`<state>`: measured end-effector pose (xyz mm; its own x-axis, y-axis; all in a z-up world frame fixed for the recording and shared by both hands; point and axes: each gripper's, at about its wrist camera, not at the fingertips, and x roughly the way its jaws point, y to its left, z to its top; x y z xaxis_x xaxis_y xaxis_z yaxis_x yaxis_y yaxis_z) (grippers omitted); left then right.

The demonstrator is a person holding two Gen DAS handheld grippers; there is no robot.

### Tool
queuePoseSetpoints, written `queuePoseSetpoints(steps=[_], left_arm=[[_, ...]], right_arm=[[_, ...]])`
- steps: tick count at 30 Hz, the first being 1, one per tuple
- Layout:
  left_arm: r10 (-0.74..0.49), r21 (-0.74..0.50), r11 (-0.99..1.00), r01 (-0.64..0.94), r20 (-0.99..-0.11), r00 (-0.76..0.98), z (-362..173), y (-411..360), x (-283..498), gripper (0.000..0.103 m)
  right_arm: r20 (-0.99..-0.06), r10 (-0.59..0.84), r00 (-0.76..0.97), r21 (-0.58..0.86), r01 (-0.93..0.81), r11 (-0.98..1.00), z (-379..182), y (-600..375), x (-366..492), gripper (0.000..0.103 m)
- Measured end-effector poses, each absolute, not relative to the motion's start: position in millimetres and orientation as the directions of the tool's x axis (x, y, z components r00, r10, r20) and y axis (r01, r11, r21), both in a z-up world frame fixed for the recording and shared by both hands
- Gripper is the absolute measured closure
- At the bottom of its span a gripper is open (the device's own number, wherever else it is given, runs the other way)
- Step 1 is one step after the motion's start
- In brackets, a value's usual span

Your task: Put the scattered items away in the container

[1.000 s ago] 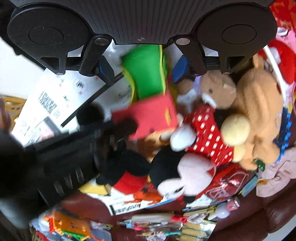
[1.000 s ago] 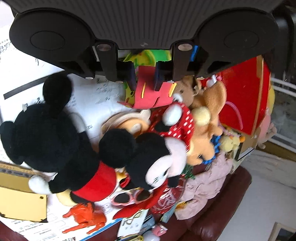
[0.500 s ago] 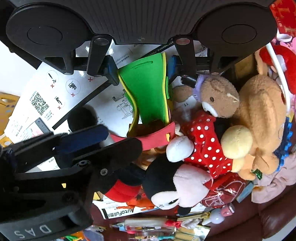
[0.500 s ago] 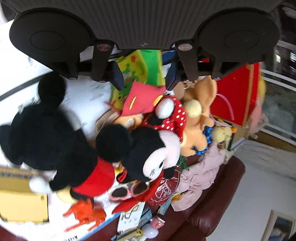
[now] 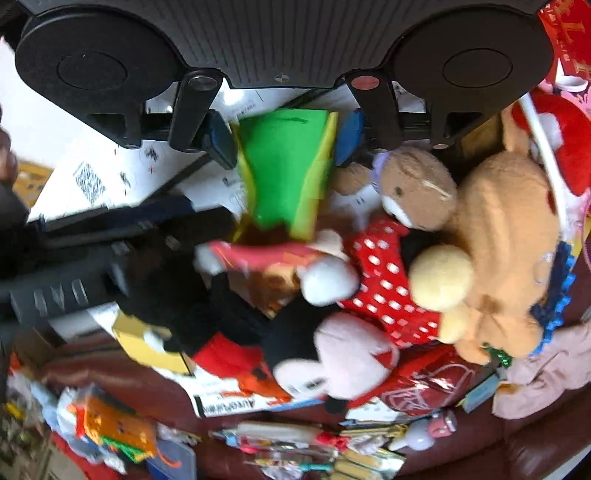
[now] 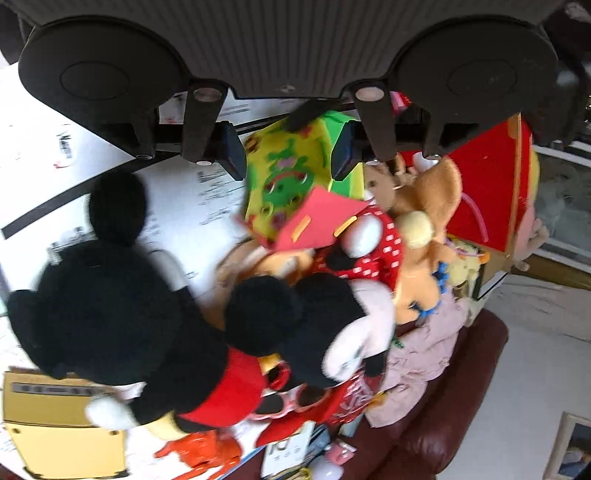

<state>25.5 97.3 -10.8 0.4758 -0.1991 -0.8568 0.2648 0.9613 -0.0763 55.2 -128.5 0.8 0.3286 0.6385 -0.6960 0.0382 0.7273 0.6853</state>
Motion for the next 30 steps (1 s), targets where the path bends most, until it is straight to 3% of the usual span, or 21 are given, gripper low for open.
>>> queuePoseSetpoints(steps=[9, 12, 15, 20, 24, 28, 30], left_arm=[[-0.162, -0.05, 0.965, 0.258, -0.886, 0.434, -5, 96, 63, 0.031], [-0.217, -0.12, 0.964, 0.239, -0.872, 0.439, 6, 112, 63, 0.034], [-0.189, -0.092, 0.97, 0.223, -0.864, 0.467, 15, 124, 58, 0.047], [-0.158, -0.034, 0.961, 0.273, -0.88, 0.448, 13, 120, 52, 0.052], [-0.143, 0.008, 0.945, 0.326, -0.888, 0.437, 8, 112, 51, 0.055], [-0.181, -0.019, 0.935, 0.355, -0.884, 0.43, 12, 112, 44, 0.055], [-0.203, -0.029, 0.928, 0.37, -0.875, 0.44, 19, 114, 38, 0.055]], right_arm=[[-0.729, 0.599, 0.332, 0.64, 0.02, 0.768, 5, -136, 47, 0.046], [-0.731, 0.607, 0.312, 0.638, -0.005, 0.77, 7, -134, 42, 0.046], [-0.723, 0.629, 0.285, 0.648, -0.034, 0.761, 8, -125, 38, 0.046], [-0.707, 0.654, 0.267, 0.659, -0.087, 0.747, 15, -103, 35, 0.046], [-0.729, 0.625, 0.279, 0.625, -0.1, 0.774, 15, -93, 35, 0.054], [-0.761, 0.596, 0.255, 0.6, -0.07, 0.797, 3, -94, 36, 0.079], [-0.762, 0.595, 0.254, 0.598, -0.076, 0.798, 0, -99, 34, 0.083]])
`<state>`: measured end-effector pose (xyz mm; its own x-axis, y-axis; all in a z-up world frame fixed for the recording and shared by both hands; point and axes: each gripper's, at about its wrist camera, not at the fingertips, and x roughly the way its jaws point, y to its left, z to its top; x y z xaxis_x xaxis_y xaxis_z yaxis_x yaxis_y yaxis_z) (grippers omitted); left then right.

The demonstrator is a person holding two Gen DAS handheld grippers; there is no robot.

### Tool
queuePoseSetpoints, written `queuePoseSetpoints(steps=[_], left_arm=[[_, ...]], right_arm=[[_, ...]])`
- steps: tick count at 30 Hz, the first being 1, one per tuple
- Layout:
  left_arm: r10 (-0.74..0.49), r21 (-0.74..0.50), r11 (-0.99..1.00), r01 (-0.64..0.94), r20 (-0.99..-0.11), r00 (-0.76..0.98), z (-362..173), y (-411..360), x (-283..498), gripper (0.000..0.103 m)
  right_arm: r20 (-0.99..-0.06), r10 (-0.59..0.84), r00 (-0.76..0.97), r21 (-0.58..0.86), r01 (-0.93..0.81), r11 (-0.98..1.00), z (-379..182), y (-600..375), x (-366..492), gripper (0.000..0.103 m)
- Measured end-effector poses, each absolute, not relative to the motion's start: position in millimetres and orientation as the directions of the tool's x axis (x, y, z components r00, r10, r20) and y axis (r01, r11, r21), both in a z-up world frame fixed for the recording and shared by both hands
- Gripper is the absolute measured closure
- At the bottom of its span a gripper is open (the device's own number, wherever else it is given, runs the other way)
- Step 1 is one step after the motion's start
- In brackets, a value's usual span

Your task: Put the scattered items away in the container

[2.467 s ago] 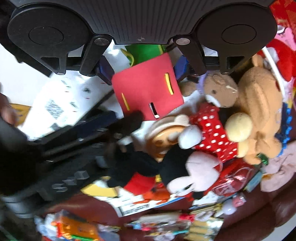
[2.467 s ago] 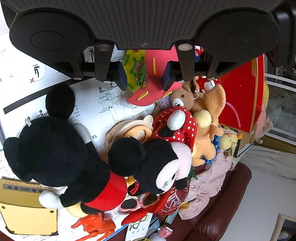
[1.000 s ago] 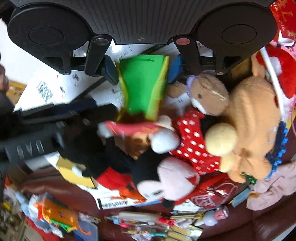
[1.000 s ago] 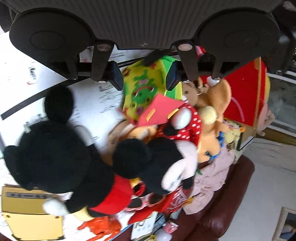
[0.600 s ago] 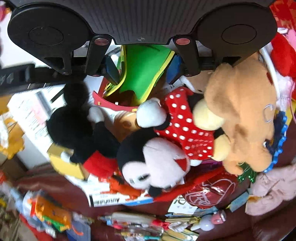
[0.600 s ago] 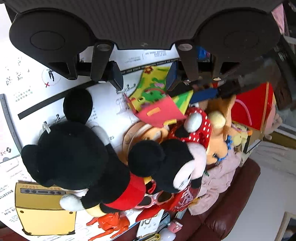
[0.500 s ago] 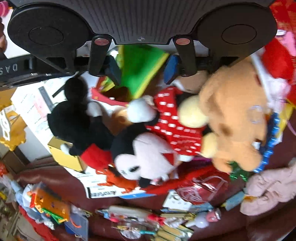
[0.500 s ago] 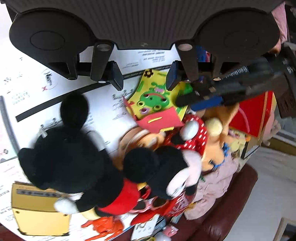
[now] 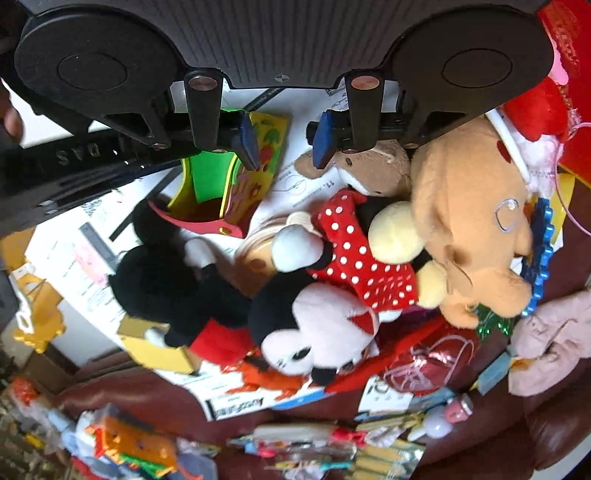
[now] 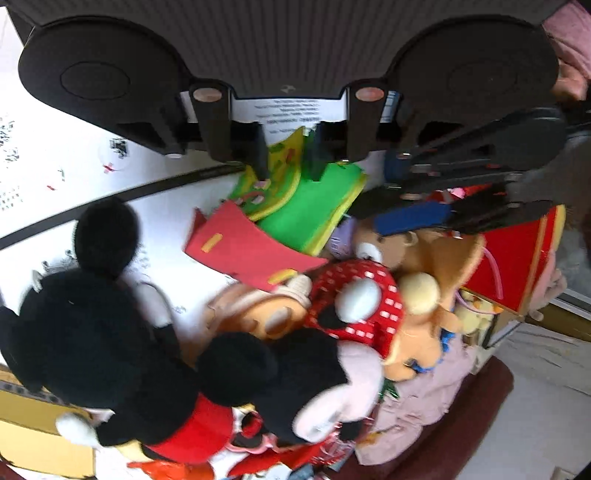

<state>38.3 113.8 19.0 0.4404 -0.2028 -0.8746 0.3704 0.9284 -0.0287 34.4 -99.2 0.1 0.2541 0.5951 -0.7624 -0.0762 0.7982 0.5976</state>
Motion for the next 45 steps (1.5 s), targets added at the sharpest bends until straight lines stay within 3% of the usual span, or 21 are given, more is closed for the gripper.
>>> queuePoseSetpoints(steps=[1, 6, 7, 9, 11, 14, 15, 17, 20, 21, 22, 29, 31, 33, 35, 36, 38, 45], left_arm=[[-0.215, -0.034, 0.922, 0.385, -0.873, 0.438, 21, 113, 36, 0.055], [-0.254, -0.017, 0.868, 0.497, -0.875, 0.413, 21, 84, 25, 0.056], [-0.243, -0.004, 0.865, 0.502, -0.878, 0.412, 18, 79, 25, 0.059], [-0.213, 0.01, 0.872, 0.489, -0.892, 0.399, 10, 75, 32, 0.083], [-0.23, -0.037, 0.885, 0.464, -0.901, 0.368, 3, 77, 40, 0.09], [-0.243, -0.064, 0.898, 0.435, -0.897, 0.37, 3, 78, 48, 0.087], [-0.249, -0.076, 0.903, 0.423, -0.895, 0.37, 3, 78, 50, 0.074], [-0.242, -0.074, 0.906, 0.416, -0.898, 0.368, 1, 75, 54, 0.07], [-0.214, -0.036, 0.894, 0.447, -0.91, 0.356, -6, 64, 55, 0.075], [-0.211, -0.027, 0.888, 0.459, -0.911, 0.354, -8, 61, 54, 0.092], [-0.216, -0.03, 0.884, 0.466, -0.911, 0.351, -9, 59, 53, 0.095], [-0.232, -0.042, 0.876, 0.48, -0.91, 0.344, -10, 51, 46, 0.096], [-0.227, -0.035, 0.876, 0.481, -0.91, 0.347, -10, 53, 48, 0.094], [-0.22, -0.049, 0.896, 0.442, -0.912, 0.346, -10, 59, 55, 0.077], [-0.224, -0.064, 0.905, 0.421, -0.912, 0.342, -11, 62, 62, 0.073], [-0.237, -0.077, 0.899, 0.432, -0.913, 0.331, -13, 61, 63, 0.085], [-0.252, -0.076, 0.884, 0.461, -0.909, 0.333, -13, 54, 58, 0.097], [-0.233, -0.054, 0.89, 0.452, -0.907, 0.351, -11, 53, 52, 0.099]], right_arm=[[-0.761, 0.595, 0.258, 0.596, -0.084, 0.798, 2, -101, 34, 0.09], [-0.777, 0.561, 0.286, 0.541, -0.153, 0.827, 12, -100, 36, 0.094], [-0.783, 0.553, 0.285, 0.526, -0.17, 0.833, 13, -100, 36, 0.094], [-0.795, 0.536, 0.286, 0.495, -0.205, 0.844, 16, -99, 35, 0.094], [-0.799, 0.532, 0.279, 0.485, -0.223, 0.846, 16, -101, 35, 0.094], [-0.8, 0.533, 0.276, 0.489, -0.217, 0.845, 16, -104, 38, 0.094], [-0.797, 0.539, 0.272, 0.497, -0.211, 0.841, 15, -104, 39, 0.093], [-0.793, 0.549, 0.263, 0.516, -0.189, 0.836, 14, -105, 42, 0.091], [-0.79, 0.548, 0.275, 0.525, -0.158, 0.837, 15, -109, 45, 0.091], [-0.789, 0.547, 0.28, 0.528, -0.147, 0.836, 15, -111, 46, 0.089], [-0.788, 0.548, 0.281, 0.533, -0.133, 0.835, 14, -113, 47, 0.087], [-0.807, 0.509, 0.299, 0.52, -0.05, 0.853, 7, -111, 56, 0.08], [-0.81, 0.502, 0.303, 0.514, -0.045, 0.856, 3, -111, 56, 0.08], [-0.808, 0.503, 0.308, 0.509, -0.066, 0.858, 4, -110, 54, 0.083], [-0.812, 0.493, 0.313, 0.489, -0.099, 0.867, 7, -108, 52, 0.084], [-0.813, 0.491, 0.312, 0.486, -0.1, 0.868, 7, -109, 52, 0.084], [-0.815, 0.491, 0.307, 0.481, -0.112, 0.869, 7, -109, 53, 0.084], [-0.822, 0.481, 0.306, 0.444, -0.186, 0.877, 12, -103, 50, 0.084]])
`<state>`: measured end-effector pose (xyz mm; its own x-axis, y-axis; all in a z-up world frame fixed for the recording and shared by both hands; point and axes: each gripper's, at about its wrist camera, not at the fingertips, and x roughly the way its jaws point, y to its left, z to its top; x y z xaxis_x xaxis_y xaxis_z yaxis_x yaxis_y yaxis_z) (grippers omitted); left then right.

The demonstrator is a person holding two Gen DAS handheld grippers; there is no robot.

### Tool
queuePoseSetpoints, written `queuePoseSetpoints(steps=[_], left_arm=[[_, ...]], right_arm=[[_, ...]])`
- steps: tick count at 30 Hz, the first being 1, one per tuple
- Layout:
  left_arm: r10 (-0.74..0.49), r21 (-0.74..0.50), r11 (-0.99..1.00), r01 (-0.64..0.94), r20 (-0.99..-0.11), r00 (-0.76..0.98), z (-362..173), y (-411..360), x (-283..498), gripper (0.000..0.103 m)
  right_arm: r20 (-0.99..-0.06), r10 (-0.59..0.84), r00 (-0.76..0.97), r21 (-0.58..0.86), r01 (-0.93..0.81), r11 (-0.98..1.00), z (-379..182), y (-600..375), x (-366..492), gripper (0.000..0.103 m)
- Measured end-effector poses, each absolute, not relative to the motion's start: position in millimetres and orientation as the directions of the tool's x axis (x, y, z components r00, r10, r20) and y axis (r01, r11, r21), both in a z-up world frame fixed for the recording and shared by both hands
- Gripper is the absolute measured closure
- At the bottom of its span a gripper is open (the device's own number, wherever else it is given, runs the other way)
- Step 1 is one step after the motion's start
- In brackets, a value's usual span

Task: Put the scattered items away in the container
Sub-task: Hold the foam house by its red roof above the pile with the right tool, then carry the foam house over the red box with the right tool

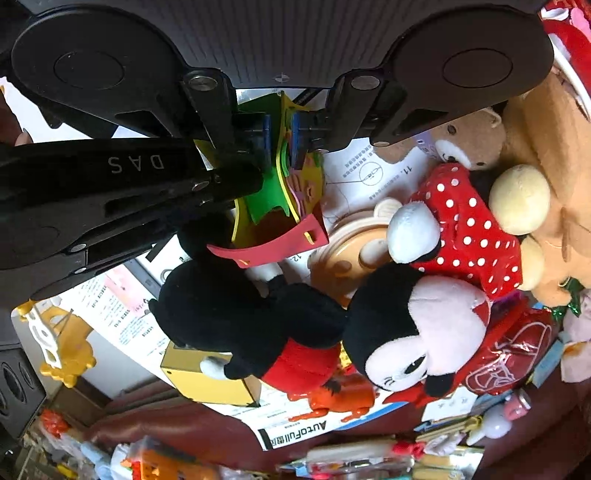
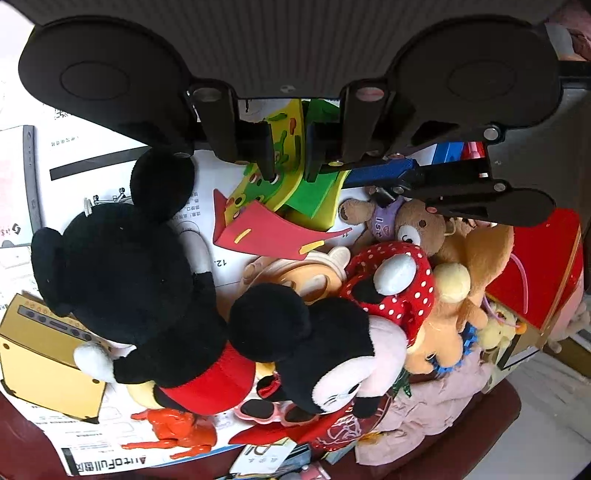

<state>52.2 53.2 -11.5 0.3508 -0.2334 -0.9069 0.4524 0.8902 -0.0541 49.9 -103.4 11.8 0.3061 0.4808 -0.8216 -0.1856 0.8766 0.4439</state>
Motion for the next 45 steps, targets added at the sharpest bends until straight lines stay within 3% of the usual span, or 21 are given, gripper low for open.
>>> queuePoseSetpoints(steps=[45], left_arm=[[-0.163, 0.021, 0.948, 0.317, -0.825, 0.541, 58, 98, -37, 0.099]], right_arm=[[-0.791, 0.494, 0.361, 0.318, -0.447, 0.836, 87, -40, -6, 0.084]])
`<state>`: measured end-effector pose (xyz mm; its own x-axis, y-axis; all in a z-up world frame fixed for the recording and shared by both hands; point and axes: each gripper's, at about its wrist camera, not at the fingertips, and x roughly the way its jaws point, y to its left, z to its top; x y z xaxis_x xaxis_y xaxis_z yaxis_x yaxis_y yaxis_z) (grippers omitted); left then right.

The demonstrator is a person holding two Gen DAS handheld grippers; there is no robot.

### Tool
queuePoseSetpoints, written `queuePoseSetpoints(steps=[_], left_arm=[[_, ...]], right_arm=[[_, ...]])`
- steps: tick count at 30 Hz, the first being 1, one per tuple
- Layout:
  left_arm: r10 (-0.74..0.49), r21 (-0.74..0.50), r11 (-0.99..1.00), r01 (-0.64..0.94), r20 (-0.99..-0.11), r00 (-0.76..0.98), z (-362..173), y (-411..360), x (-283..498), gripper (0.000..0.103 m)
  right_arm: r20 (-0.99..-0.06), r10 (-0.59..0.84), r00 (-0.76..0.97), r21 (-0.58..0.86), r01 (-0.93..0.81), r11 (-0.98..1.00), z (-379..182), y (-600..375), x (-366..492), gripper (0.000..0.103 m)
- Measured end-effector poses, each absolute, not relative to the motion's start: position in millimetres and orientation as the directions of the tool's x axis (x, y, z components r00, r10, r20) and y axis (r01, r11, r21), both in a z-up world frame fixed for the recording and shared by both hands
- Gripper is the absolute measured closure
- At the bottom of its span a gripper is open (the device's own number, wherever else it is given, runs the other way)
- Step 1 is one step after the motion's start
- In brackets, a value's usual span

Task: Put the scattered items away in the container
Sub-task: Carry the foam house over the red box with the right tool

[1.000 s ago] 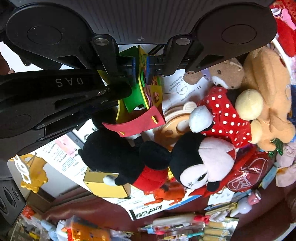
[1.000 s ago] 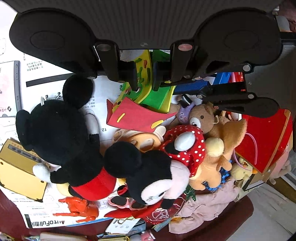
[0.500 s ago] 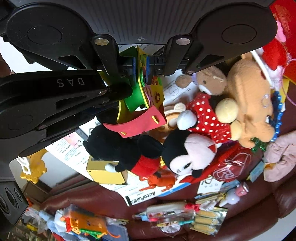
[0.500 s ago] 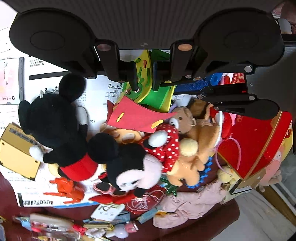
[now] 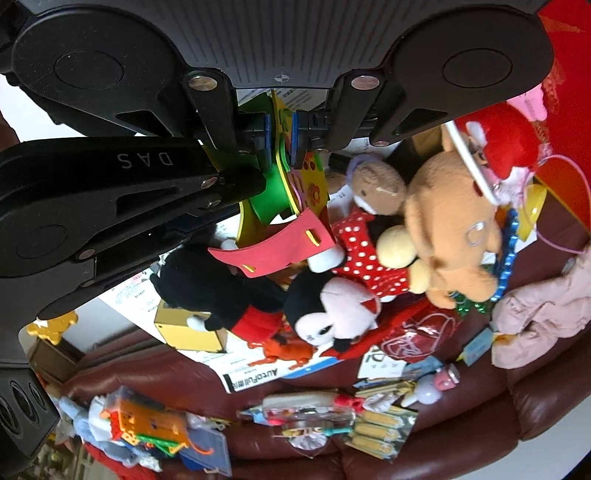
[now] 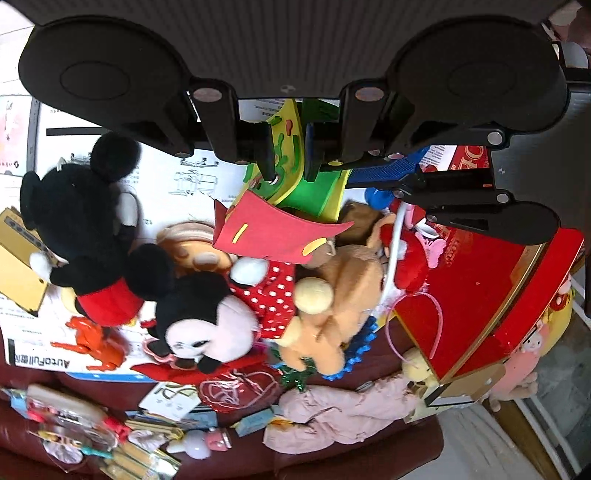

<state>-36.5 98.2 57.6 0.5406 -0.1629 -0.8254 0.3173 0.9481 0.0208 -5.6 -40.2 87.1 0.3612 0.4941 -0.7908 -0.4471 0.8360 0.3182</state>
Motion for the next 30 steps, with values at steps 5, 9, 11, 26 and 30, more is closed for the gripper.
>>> queuePoseSetpoints(steps=[5, 9, 11, 26, 30], left_arm=[[-0.146, 0.03, 0.961, 0.275, -0.788, 0.598, 76, 116, -45, 0.099], [-0.116, 0.038, 0.975, 0.218, -0.751, 0.65, 98, 140, -54, 0.099], [-0.09, 0.045, 0.983, 0.18, -0.732, 0.676, 112, 156, -61, 0.099], [0.309, 0.158, 0.95, -0.268, -0.579, 0.755, 210, 292, -160, 0.098], [0.368, 0.163, 0.926, -0.342, -0.602, 0.709, 207, 318, -176, 0.098]], right_arm=[[-0.776, 0.503, 0.38, 0.286, -0.5, 0.818, 108, -21, -7, 0.084], [-0.753, 0.527, 0.394, 0.256, -0.563, 0.786, 132, 3, -6, 0.084], [-0.74, 0.545, 0.395, 0.24, -0.602, 0.762, 145, 20, -5, 0.084], [-0.595, 0.76, 0.262, 0.116, -0.907, 0.404, 234, 202, -47, 0.085], [-0.611, 0.766, 0.203, 0.128, -0.929, 0.348, 227, 240, -59, 0.085]])
